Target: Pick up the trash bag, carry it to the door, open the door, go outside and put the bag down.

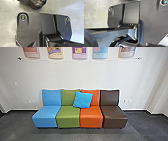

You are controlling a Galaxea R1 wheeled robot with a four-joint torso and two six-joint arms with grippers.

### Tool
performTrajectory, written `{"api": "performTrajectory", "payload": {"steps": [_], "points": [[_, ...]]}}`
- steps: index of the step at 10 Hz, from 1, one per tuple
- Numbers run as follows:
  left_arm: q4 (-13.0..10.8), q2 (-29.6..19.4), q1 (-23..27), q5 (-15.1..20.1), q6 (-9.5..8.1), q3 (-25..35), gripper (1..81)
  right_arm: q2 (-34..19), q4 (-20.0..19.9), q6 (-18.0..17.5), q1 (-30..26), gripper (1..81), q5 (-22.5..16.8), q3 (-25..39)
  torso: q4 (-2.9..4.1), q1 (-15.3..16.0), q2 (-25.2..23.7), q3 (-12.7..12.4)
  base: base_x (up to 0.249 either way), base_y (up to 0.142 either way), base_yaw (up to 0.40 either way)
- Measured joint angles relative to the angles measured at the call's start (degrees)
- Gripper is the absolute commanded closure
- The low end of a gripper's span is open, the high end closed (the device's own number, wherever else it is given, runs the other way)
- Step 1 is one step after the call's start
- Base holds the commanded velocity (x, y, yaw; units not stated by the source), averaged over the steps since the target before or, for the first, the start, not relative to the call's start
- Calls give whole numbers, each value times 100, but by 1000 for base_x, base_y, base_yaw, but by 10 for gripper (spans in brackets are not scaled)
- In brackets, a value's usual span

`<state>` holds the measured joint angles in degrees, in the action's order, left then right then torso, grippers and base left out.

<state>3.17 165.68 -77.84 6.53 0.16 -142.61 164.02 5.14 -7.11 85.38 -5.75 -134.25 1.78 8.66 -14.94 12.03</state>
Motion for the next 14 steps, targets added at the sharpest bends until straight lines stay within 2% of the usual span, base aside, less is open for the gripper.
{"api": "performTrajectory", "payload": {"steps": [2, 4, 5, 6, 7, 9, 12, 14], "points": [[0, -300, 61, -30, -2, 399, 10, -462, 2, 0, -33, 10, 5, 855, -113, 254, -395, 367, 0, 0, 0], [2, -472, 83, -34, -6, 556, 10, -846, 2, -2, -115, 10, 22, 1421, -180, 502, -783, 730, 0, 0, 0], [5, -545, 96, -37, -6, 614, 10, -923, 2, -2, -132, 10, 27, 1507, -198, 627, -981, 913, 0, 0, 0], [7, -584, 124, -39, -6, 619, 10, -1651, -2, -22, -127, 10, 166, 2014, -201, 756, -1187, 1108, 0, 0, 0], [22, -586, 143, -39, -6, 617, 10, -2036, -7, -33, -137, 10, 193, 2182, -202, 879, -1375, 1285, 0, 0, 0], [40, -586, 188, -43, -9, 628, 10, -2433, -22, -46, -254, 10, 291, 2606, -202, 1080, -1683, 1407, 0, 0, 0], [94, -592, 205, -17, -9, 628, 10, -3170, -63, -90, -427, 10, 319, 3222, -202, 1460, -2288, 1440, 0, 0, 0], [305, -603, 276, -12, -18, 628, 10, -3456, -85, -113, -444, 10, 319, 3613, -202, 1718, -2701, 1442, 0, 0, 0]]}}
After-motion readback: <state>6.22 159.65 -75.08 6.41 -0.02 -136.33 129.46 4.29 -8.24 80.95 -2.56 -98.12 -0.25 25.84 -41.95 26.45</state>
